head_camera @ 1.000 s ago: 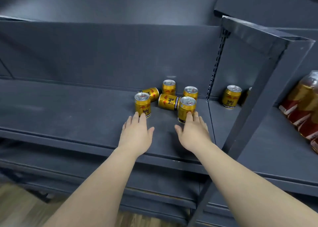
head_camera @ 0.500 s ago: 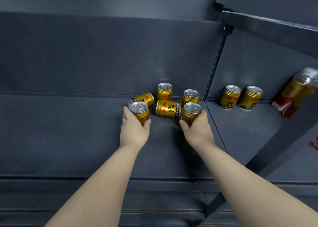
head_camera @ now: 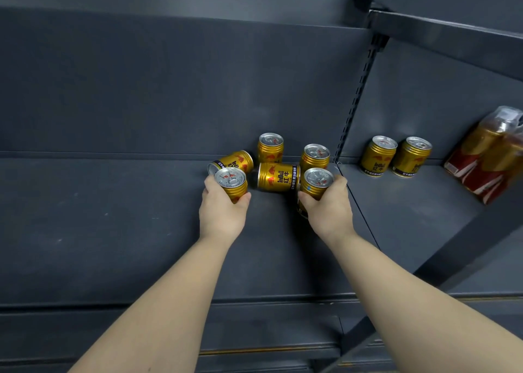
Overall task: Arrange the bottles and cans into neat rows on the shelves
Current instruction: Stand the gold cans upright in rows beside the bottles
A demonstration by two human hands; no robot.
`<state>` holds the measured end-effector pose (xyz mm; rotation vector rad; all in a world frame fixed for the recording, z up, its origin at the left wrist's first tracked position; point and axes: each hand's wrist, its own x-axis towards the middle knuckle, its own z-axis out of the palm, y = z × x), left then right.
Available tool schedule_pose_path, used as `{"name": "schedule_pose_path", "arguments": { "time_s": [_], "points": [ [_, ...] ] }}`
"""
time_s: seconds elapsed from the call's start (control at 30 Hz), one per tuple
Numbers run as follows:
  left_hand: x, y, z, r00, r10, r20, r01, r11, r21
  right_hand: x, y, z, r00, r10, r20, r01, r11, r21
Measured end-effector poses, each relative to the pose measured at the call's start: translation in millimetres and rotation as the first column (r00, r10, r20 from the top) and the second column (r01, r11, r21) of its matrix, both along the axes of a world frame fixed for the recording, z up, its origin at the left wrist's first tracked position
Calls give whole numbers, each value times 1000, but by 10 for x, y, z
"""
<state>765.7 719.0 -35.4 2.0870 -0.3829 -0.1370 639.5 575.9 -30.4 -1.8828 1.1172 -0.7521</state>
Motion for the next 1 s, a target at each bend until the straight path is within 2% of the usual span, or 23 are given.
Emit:
{"name": "schedule_pose_path", "arguments": {
  "time_s": [0.47, 1.0],
  "points": [
    [-599, 214, 127, 995, -90, 40, 90, 996, 23, -461, 483, 158, 990, 134, 40, -133, 991, -17],
    [-2175, 654, 75, 991, -130, 34, 126, 989, 82, -1968, 981, 72, 959, 282, 13, -282, 960, -5]
  ]
}}
